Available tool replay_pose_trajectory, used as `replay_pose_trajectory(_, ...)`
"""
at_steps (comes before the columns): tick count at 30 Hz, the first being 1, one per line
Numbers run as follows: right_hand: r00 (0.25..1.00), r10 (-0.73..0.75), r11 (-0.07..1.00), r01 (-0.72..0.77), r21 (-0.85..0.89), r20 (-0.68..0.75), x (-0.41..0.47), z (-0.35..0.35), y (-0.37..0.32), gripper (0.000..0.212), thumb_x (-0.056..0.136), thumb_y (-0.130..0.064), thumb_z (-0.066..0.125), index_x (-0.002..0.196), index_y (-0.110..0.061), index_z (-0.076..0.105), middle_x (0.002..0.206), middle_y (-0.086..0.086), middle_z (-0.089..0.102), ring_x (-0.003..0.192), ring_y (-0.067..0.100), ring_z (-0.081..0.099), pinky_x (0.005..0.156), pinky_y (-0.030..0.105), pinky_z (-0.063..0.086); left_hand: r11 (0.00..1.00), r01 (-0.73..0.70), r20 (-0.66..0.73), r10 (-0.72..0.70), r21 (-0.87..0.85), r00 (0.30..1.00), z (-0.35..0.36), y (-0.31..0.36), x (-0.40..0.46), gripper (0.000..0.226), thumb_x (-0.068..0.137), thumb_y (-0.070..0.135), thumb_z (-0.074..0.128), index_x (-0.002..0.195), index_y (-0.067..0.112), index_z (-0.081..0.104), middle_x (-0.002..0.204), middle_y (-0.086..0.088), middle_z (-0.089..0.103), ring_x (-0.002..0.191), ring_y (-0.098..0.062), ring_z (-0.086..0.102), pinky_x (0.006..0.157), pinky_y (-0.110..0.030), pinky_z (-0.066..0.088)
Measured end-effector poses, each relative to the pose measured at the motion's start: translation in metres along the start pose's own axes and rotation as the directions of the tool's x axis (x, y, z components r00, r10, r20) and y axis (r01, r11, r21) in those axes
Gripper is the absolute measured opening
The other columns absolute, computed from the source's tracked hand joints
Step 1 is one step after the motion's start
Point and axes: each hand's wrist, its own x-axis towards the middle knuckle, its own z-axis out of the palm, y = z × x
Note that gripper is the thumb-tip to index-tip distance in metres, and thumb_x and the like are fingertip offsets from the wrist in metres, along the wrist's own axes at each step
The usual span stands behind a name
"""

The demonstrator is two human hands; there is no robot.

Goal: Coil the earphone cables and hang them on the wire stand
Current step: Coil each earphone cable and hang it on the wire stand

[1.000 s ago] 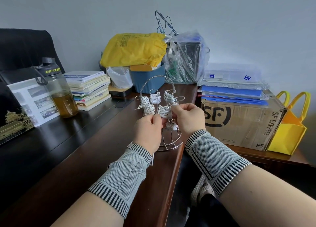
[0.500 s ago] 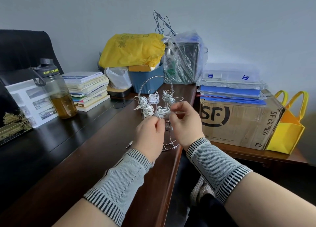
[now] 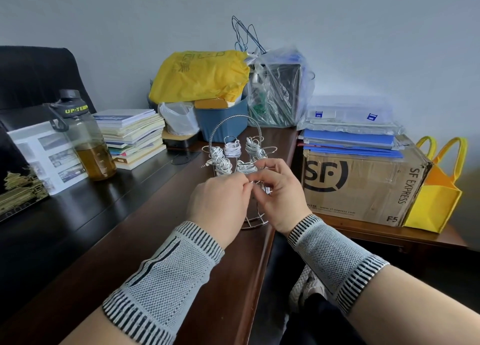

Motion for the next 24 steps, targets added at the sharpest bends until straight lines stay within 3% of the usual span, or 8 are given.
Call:
replay_pose_trajectory(2,0.999,0.049,0.998,-0.048,0.041,-0.02,0.002,-0.002,-0.002,0.022,0.083,-0.006,0.071,0.09,-0.027,0.071,0.103,-0.018,0.054,0.094,-0.006,0.055,0.082,0.005,0.043,0.993,-0.012,-0.028,0.008,-0.116,1.0,-0.005,-0.004,-0.001,0.025,0.099,0.036,0.047,0.1,0.026,0.07,0.09,0.004,0.07,0.086,-0.018,0.064,0.076,-0.034,0.049)
replay_pose_trajectory(4,0.994,0.107,0.984,-0.101,0.146,-0.035,0.004,-0.005,-0.005,0.021,0.085,-0.005,0.07,0.087,-0.026,0.071,0.1,-0.008,0.063,0.089,0.0,0.062,0.075,0.006,0.047,0.977,0.009,0.022,-0.004,-0.213,1.0,-0.009,-0.011,0.001,0.023,0.098,0.035,0.051,0.092,0.026,0.072,0.081,0.008,0.07,0.073,-0.008,0.061,0.064,-0.024,0.046)
replay_pose_trajectory(6,0.974,0.227,0.922,-0.207,0.327,-0.024,0.006,-0.008,-0.011,0.023,0.086,-0.002,0.067,0.083,-0.025,0.068,0.089,-0.004,0.068,0.074,-0.001,0.065,0.064,0.008,0.049,0.938,0.079,0.088,-0.052,-0.337,0.995,-0.009,-0.018,0.003,0.024,0.097,0.034,0.053,0.084,0.025,0.071,0.064,0.017,0.064,0.056,0.0,0.054,0.048,-0.014,0.035)
replay_pose_trajectory(8,0.945,0.328,0.855,-0.298,0.424,0.002,0.009,-0.009,-0.013,0.021,0.087,-0.003,0.066,0.08,-0.023,0.068,0.076,-0.005,0.069,0.062,-0.003,0.063,0.057,0.011,0.048,0.88,0.145,0.072,-0.126,-0.452,0.989,-0.006,-0.022,0.007,0.025,0.097,0.032,0.056,0.075,0.025,0.068,0.049,0.018,0.055,0.047,0.003,0.05,0.045,-0.011,0.034)
replay_pose_trajectory(13,0.861,0.506,0.73,-0.459,0.507,0.05,0.016,-0.005,-0.008,0.016,0.086,-0.013,0.07,0.07,-0.017,0.071,0.073,0.009,0.07,0.068,0.023,0.061,0.072,0.043,0.055,0.702,0.29,0.021,-0.366,-0.65,0.93,0.007,-0.011,0.016,0.039,0.094,0.029,0.062,0.067,0.0,0.064,0.052,-0.002,0.051,0.036,0.0,0.048,0.037,-0.01,0.031)
replay_pose_trajectory(17,0.785,0.615,0.614,-0.538,0.578,0.079,0.023,-0.004,-0.009,0.019,0.087,-0.016,0.069,0.068,-0.013,0.068,0.062,0.003,0.066,0.062,0.021,0.059,0.061,0.034,0.055,0.578,0.418,0.087,-0.512,-0.701,0.854,0.018,-0.006,0.027,0.04,0.091,0.04,0.062,0.062,0.014,0.071,0.053,0.003,0.064,0.044,-0.007,0.05,0.051,-0.023,0.042)
replay_pose_trajectory(21,0.733,0.679,0.611,-0.594,0.523,0.039,0.03,-0.001,-0.014,0.024,0.086,-0.025,0.069,0.067,-0.011,0.066,0.07,0.009,0.068,0.062,0.02,0.06,0.053,0.028,0.051,0.491,0.499,0.199,-0.541,-0.714,0.817,0.023,-0.006,0.034,0.044,0.094,0.038,0.056,0.055,0.02,0.067,0.053,0.006,0.068,0.057,-0.016,0.06,0.069,-0.034,0.056)
replay_pose_trajectory(24,0.709,0.704,0.639,-0.619,0.457,-0.024,0.034,0.001,-0.017,0.026,0.084,-0.028,0.07,0.068,-0.008,0.068,0.074,0.012,0.07,0.059,0.017,0.062,0.045,0.022,0.047,0.428,0.556,0.279,-0.555,-0.712,0.784,0.024,-0.006,0.035,0.045,0.097,0.035,0.051,0.058,0.018,0.066,0.053,0.003,0.068,0.057,-0.017,0.059,0.072,-0.038,0.058)
